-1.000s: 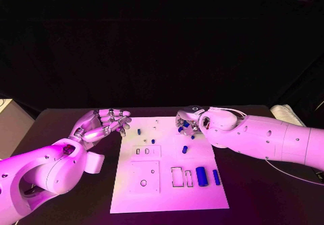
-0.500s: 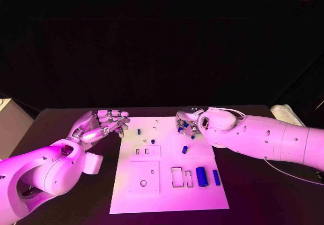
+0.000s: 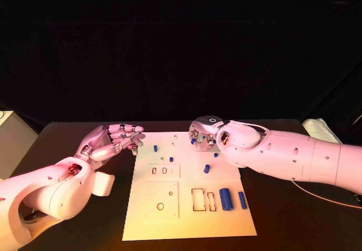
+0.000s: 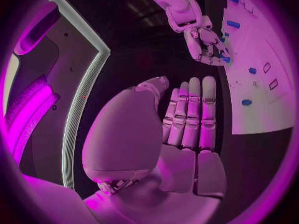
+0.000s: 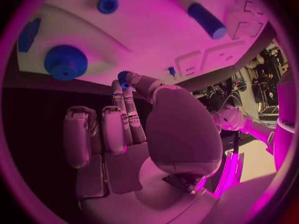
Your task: Assemble the parts on the task board
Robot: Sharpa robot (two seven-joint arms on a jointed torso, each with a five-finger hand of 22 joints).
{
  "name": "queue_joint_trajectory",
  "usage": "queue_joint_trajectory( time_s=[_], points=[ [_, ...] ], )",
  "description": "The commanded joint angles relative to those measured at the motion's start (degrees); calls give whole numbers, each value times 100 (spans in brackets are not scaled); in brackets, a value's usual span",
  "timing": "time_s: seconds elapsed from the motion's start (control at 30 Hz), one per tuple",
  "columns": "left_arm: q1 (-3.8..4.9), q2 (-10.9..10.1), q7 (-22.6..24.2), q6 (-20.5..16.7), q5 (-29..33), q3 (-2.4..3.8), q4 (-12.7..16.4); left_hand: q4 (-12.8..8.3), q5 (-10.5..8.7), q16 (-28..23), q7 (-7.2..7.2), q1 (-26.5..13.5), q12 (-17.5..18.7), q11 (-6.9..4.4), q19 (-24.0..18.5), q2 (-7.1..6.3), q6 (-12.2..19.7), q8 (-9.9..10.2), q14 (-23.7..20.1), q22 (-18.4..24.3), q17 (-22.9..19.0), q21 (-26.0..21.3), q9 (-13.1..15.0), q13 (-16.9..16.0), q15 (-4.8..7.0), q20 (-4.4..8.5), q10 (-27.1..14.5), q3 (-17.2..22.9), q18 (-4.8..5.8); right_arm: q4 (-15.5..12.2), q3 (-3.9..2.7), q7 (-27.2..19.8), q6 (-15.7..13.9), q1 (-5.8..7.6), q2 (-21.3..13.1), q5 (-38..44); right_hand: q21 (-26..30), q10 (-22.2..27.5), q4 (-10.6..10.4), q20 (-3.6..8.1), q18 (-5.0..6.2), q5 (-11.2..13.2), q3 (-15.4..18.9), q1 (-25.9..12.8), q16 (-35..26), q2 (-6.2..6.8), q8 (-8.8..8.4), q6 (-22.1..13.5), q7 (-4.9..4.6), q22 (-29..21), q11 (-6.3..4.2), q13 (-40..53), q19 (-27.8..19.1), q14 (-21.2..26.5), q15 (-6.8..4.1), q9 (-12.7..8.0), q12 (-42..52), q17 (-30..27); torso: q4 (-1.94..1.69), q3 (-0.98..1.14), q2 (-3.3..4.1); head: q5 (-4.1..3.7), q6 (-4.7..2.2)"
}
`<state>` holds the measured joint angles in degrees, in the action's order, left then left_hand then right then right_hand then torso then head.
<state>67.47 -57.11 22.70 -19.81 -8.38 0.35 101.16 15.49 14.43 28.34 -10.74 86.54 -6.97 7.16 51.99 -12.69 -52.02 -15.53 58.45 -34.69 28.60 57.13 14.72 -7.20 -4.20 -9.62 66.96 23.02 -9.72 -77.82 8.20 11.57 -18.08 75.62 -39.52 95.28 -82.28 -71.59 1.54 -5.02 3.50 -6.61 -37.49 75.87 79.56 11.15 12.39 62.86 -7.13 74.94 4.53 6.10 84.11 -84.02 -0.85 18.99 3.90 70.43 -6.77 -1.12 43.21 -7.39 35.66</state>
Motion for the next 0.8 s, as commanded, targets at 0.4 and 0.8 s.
queue_joint_trajectory(
  time_s=[0.4, 0.8],
  points=[
    [19, 44, 20, 117, -32, 5, 4, -9, -28, -27, 7, -10, -33, -6, -54, -19, 56, -41, 30, -21, 12, 56, 12, -11, 13, -3, -36, 44, -80, 596, -34, 320, -825, 24, 776, 268, -17, -141, 18, 35, -113, -19, -26, 53, 38, -95, 40, 40, -22, 402, -108, 61, 176, -233, -29, 14, 4, 12, -54, -13, 24, -32, -1],
    [56, 37, 7, 124, -42, 6, 34, -11, -29, -29, 7, -11, -34, -6, -57, -22, 57, -42, 32, -28, 16, 69, 15, -13, 14, -3, -37, 48, -80, 1143, -36, 255, -790, -18, 1137, 215, -23, -138, 23, 35, -114, -14, -24, 29, 45, -77, 44, 34, -28, 410, -101, 62, 177, -235, -26, 29, -7, 16, -114, -37, 65, -46, 3]
  ],
)
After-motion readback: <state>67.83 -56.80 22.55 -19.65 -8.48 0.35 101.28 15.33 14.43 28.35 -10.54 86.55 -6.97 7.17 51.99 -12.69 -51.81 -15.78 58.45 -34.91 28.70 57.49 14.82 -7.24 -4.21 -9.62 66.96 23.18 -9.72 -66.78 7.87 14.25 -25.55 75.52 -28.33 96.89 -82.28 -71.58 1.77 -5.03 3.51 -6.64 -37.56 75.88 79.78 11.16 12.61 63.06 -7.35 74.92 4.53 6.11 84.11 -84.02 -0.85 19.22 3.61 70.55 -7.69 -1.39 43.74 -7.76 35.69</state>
